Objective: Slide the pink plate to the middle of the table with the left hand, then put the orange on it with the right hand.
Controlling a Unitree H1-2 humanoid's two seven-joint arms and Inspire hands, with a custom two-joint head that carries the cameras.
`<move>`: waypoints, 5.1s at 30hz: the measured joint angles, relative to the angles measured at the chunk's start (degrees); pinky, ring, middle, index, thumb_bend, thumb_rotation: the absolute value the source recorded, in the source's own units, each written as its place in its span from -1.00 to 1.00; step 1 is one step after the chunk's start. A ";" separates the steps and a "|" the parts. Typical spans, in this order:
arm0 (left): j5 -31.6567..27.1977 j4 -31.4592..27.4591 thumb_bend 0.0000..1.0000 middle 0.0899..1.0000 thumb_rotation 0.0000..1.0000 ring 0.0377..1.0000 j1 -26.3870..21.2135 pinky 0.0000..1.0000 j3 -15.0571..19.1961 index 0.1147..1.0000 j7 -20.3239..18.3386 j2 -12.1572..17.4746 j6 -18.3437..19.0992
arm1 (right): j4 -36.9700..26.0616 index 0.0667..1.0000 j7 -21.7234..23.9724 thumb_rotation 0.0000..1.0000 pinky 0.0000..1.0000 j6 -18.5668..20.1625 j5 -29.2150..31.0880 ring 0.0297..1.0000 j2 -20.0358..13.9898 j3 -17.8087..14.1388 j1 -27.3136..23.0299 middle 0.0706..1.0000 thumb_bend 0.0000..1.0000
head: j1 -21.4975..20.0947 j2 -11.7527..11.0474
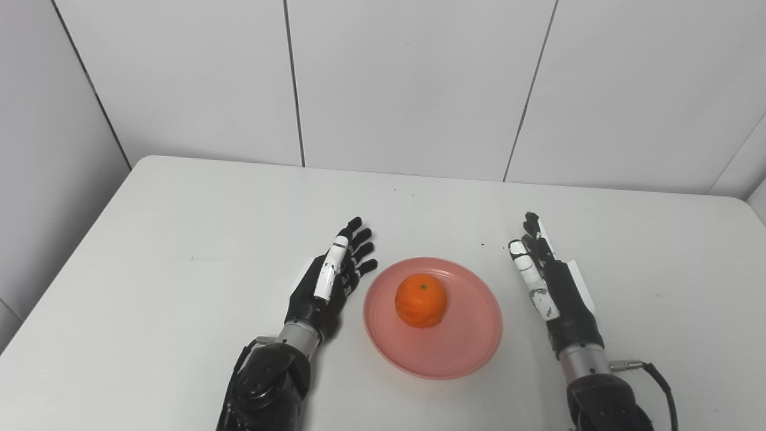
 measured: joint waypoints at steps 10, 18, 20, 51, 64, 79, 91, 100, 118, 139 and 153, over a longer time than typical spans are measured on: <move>3.72 0.10 -0.18 1.00 1.00 1.00 0.72 1.00 -0.84 1.00 0.07 1.50 -5.82 | 1.88 1.00 0.21 1.00 1.00 -0.01 9.14 1.00 1.40 -1.43 0.72 1.00 0.11 | -0.35 -0.17; 8.43 -0.08 -0.20 1.00 1.00 1.00 1.14 1.00 -3.12 1.00 -0.24 3.94 -8.18 | 1.89 1.00 1.59 1.00 1.00 -0.01 11.47 1.00 1.25 0.66 1.58 1.00 -0.02 | -0.97 0.00; 9.99 -0.20 -0.19 1.00 1.00 1.00 1.30 1.00 -3.27 1.00 -0.03 4.52 -9.01 | 1.84 1.00 1.95 1.00 1.00 0.01 11.61 1.00 1.12 1.12 1.84 1.00 -0.09 | -1.14 0.00; 17.55 -0.69 -0.17 1.00 1.00 1.00 3.10 1.00 -3.06 1.00 2.32 4.93 -15.24 | 3.51 1.00 -1.29 1.00 1.00 0.05 12.14 1.00 2.39 1.63 1.31 1.00 -0.51 | -1.93 0.35; 16.32 -0.56 -0.19 1.00 1.00 1.00 3.11 1.00 -2.96 1.00 2.01 4.94 -15.24 | 3.55 1.00 -2.33 1.00 1.00 0.05 12.22 1.00 2.41 1.42 1.21 1.00 -0.54 | -2.02 0.62; 15.33 2.31 -0.22 1.00 1.00 1.00 2.80 1.00 -2.66 1.00 2.01 4.91 -15.24 | 4.44 1.00 -3.96 1.00 1.00 -0.96 9.68 1.00 2.46 1.56 0.79 1.00 -0.51 | -2.20 -1.14; 14.72 2.38 -0.22 1.00 1.00 1.00 2.70 1.00 -2.65 1.00 1.99 4.96 -15.24 | 5.36 1.00 -4.53 1.00 1.00 -2.06 8.62 1.00 2.45 1.64 0.58 1.00 -0.52 | -2.20 -1.14; 13.66 2.37 -0.22 1.00 1.00 1.00 2.66 1.00 -2.41 1.00 1.76 4.96 -15.23 | 5.64 1.00 -4.56 1.00 1.00 -2.44 8.65 1.00 2.47 1.57 0.52 1.00 -0.55 | -1.93 -1.14; 13.46 2.38 -0.19 1.00 1.00 1.00 2.65 1.00 -2.35 1.00 1.76 4.95 -15.23 | 5.67 1.00 -4.82 1.00 1.00 -2.45 10.10 1.00 3.39 0.49 0.52 1.00 -0.54 | -1.58 -1.32; 13.16 2.44 -0.20 1.00 1.00 1.00 2.65 1.00 -2.24 1.00 1.77 4.84 -15.24 | 5.95 1.00 -5.05 1.00 1.00 -3.56 10.47 1.00 3.91 0.09 0.54 1.00 -0.52 | -1.32 -1.23; 13.21 2.54 -0.20 1.00 1.00 1.00 2.65 1.00 -2.25 1.00 1.83 4.73 -15.24 | 5.95 1.00 -5.05 1.00 1.00 -4.09 10.34 1.00 3.82 0.09 0.54 1.00 -0.50 | -1.05 -1.14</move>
